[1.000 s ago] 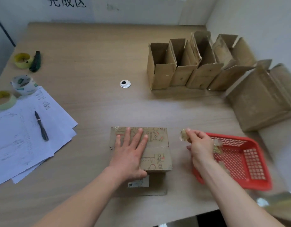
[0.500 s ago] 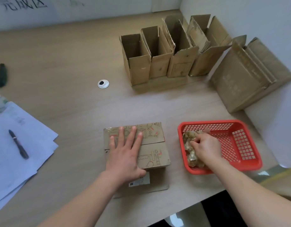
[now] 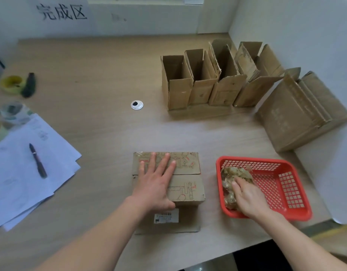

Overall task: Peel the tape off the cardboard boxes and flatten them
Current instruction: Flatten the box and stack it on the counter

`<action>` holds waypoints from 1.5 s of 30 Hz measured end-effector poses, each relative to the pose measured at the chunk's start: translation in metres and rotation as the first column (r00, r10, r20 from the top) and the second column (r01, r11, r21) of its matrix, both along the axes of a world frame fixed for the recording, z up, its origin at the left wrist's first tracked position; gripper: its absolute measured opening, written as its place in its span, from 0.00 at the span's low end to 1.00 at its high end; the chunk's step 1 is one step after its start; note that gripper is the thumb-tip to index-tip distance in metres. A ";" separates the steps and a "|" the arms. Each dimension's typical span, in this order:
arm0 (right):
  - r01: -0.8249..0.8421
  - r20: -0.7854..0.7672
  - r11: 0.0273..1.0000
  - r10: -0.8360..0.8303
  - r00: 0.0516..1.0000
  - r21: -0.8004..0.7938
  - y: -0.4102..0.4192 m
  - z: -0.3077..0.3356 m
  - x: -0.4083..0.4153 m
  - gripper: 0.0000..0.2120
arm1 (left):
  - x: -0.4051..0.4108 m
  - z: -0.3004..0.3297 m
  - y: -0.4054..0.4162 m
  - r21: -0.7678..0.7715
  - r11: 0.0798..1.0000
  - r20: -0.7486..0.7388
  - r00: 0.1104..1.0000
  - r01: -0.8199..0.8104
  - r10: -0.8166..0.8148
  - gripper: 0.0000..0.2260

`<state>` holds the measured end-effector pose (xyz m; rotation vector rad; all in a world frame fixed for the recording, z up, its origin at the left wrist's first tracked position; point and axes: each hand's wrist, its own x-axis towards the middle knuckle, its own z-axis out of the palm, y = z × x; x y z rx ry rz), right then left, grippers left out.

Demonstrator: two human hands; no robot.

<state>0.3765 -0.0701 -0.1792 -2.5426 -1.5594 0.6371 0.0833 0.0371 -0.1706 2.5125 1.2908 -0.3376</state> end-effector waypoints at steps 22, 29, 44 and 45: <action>-0.026 -0.044 0.899 0.050 0.998 0.437 0.040 0.051 -0.060 0.06 | -0.058 0.020 -0.018 0.034 0.946 0.350 0.891 -0.322 0.290 0.43; 0.391 -0.557 0.902 -0.233 0.797 0.183 0.056 0.047 -0.123 0.25 | -0.071 0.037 -0.020 -0.215 0.780 0.497 0.622 -0.587 0.605 0.16; -0.138 -0.248 0.989 0.148 0.958 0.054 0.057 0.051 -0.154 0.36 | -0.088 0.037 -0.032 -0.396 0.740 0.367 0.645 -0.543 0.670 0.52; -0.145 -0.181 0.987 0.155 0.971 0.071 0.056 0.048 -0.161 0.37 | -0.084 0.034 -0.034 -0.373 0.717 0.357 0.622 -0.589 0.696 0.56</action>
